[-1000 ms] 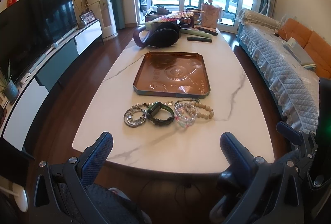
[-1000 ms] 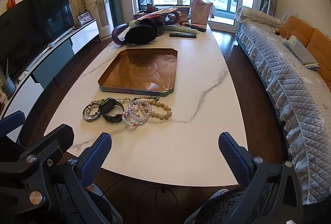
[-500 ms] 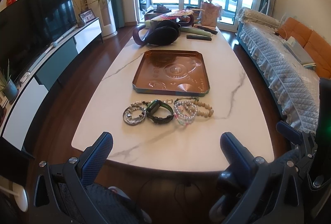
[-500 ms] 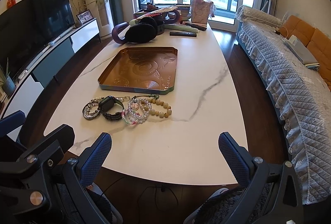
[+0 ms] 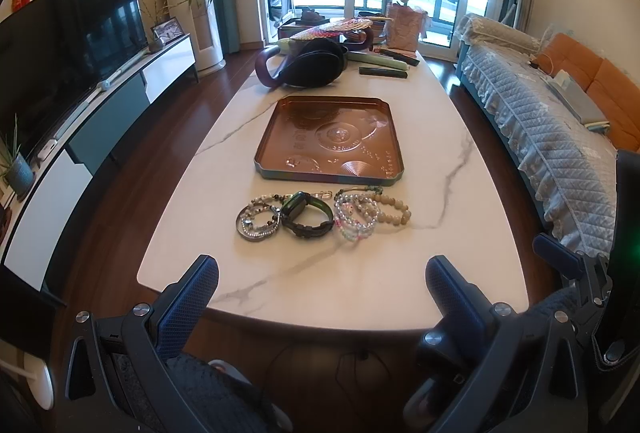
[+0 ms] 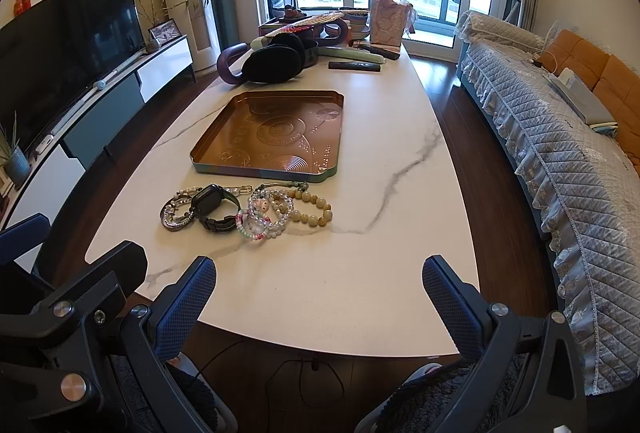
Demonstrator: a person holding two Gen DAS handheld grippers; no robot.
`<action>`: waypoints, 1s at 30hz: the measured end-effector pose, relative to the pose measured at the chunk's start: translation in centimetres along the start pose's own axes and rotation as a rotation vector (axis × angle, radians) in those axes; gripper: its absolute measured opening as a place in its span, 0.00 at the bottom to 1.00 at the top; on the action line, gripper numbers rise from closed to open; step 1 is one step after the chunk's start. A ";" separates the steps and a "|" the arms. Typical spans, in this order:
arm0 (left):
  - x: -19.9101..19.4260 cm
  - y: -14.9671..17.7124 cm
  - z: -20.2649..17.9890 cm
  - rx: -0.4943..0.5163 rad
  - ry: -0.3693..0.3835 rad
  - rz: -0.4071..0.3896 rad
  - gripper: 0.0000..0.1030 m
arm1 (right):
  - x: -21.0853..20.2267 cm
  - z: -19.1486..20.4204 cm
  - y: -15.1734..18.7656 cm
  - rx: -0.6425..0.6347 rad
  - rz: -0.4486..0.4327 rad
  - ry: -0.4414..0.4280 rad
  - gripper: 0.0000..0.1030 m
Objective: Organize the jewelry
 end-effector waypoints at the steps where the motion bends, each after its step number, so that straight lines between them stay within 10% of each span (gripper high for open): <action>1: 0.0 0.1 0.0 0.001 -0.002 0.000 1.00 | 0.0 0.1 0.0 -0.001 -0.001 0.000 1.00; 30: 1.6 1.5 -0.5 0.006 0.000 0.049 1.00 | 1.3 0.0 1.5 -0.008 0.030 0.000 1.00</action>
Point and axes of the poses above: each gripper's, at about its wrist camera, not at the fingertips, and x roughly the way its jaws point, z to its left, y to its underside, the point moved 10 cm from there along x, roughly the way its jaws point, and after that the axes turned 13 degrees about -y, right-handed, at the moved point
